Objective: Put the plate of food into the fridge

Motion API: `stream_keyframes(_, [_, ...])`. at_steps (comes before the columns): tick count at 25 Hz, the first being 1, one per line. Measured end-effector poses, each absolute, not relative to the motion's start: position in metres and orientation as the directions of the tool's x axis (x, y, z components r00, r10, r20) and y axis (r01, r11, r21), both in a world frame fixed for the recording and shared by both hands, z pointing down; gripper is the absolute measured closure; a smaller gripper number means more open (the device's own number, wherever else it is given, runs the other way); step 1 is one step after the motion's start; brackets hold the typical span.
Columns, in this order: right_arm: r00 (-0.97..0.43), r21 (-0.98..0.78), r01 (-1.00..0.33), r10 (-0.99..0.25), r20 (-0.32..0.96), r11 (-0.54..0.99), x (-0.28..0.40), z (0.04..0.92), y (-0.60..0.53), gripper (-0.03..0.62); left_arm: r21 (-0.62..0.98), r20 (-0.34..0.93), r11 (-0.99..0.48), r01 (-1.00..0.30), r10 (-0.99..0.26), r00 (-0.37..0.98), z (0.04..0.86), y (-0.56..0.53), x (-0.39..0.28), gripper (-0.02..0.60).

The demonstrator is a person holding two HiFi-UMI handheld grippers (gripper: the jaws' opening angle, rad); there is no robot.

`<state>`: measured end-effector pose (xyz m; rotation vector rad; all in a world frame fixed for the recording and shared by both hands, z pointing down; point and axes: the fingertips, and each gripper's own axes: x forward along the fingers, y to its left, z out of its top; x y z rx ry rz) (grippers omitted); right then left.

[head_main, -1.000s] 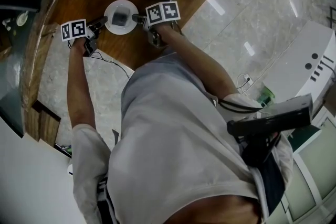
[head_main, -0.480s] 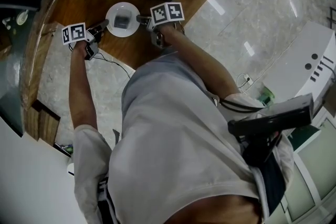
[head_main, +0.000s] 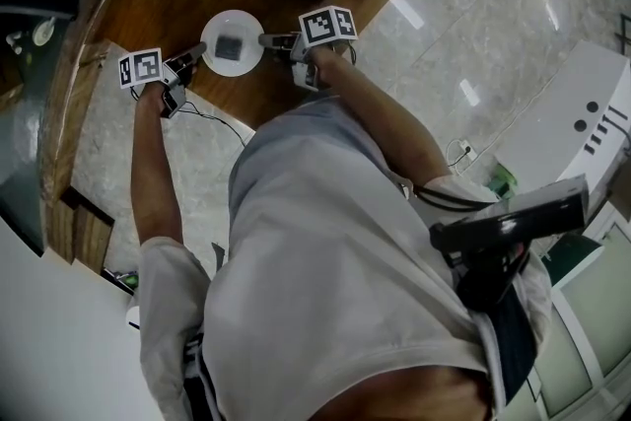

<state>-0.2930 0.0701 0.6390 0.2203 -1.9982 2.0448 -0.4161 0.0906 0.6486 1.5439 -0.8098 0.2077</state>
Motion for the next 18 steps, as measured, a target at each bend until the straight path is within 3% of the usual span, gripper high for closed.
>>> stream_keyframes(9, [-0.971,-0.977,-0.213,0.110,0.213,0.010,-0.277,0.618,0.089,0.571,0.831,0.510,0.027,-0.555,-0.435,0.742,0.630,0.113,-0.402,0.537])
stream_keyframes(18, [-0.991,-0.995,-0.083,0.101,0.088,0.054,-0.237,0.551,0.103,0.572,0.910,0.320,-0.060,-0.411,-0.530,0.785,0.542,0.131,-0.358,0.538])
